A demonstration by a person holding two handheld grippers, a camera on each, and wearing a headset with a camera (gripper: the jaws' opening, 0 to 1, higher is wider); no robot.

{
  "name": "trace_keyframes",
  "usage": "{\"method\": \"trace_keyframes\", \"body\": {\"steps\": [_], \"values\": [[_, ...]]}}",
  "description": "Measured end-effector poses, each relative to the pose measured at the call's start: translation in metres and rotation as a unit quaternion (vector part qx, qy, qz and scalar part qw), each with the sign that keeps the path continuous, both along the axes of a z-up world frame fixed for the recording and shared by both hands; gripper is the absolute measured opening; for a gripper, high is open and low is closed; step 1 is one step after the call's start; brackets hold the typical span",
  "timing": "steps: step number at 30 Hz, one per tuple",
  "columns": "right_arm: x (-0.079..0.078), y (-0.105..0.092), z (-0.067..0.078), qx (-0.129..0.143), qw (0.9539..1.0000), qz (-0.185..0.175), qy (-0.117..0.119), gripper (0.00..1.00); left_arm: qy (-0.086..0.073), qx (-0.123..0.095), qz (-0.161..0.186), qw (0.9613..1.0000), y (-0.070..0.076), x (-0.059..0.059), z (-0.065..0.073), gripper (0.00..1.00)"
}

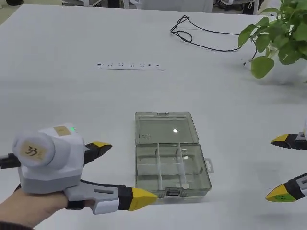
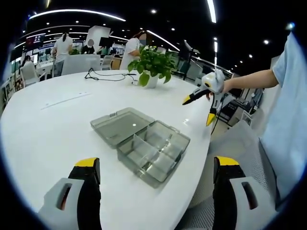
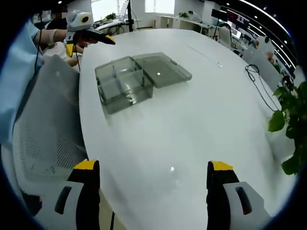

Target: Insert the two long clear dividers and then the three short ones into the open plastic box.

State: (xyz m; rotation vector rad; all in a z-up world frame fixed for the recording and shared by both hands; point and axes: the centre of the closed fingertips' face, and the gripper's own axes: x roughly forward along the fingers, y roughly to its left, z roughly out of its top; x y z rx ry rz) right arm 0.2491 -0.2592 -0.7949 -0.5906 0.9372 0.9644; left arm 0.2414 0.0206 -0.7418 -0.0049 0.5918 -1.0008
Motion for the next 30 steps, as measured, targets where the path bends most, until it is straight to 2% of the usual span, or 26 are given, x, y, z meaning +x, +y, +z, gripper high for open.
{"method": "trace_keyframes", "body": {"steps": [6,9,10,11,13,15,17,24,26,30], "values": [[-0.001,-0.015,-0.011,-0.044,0.9982,0.039,0.013,0.84,0.001,0.004,0.007,1.0,0.008,0.0,-0.002,1.0],[-0.002,-0.022,-0.017,-0.075,0.9947,0.068,0.018,0.75,0.002,0.005,0.01,0.9999,0.009,-0.001,-0.002,1.0],[-0.004,-0.02,-0.02,-0.078,0.9937,0.079,0.021,0.73,0.002,0.005,0.011,0.9999,0.009,-0.001,-0.002,1.0],[-0.003,-0.024,-0.022,-0.092,0.9917,0.088,0.019,0.7,0.002,0.004,0.012,0.9999,0.009,-0.001,-0.002,1.0],[-0.003,-0.025,-0.026,-0.104,0.9888,0.105,0.021,0.64,0.001,0.003,0.014,0.9999,0.01,-0.001,-0.002,1.0],[-0.005,-0.029,-0.03,-0.122,0.9841,0.125,0.03,0.55,0.003,0.003,0.016,0.9999,0.01,-0.001,-0.002,1.0],[-0.004,-0.027,-0.033,-0.117,0.9851,0.121,0.036,0.53,0.003,0.002,0.017,0.9998,0.01,-0.001,-0.003,1.0],[-0.002,-0.026,-0.04,-0.135,0.9787,0.149,0.045,0.49,0.002,0.002,0.021,0.9998,0.013,0.0,-0.003,1.0],[-0.001,-0.027,-0.042,-0.145,0.9756,0.16,0.042,0.46,0.003,0.002,0.022,0.9998,0.014,0.0,-0.003,1.0],[0.0,-0.028,-0.045,-0.148,0.9746,0.161,0.047,0.43,0.004,0.003,0.023,0.9997,0.017,0.001,-0.004,1.0]]}}
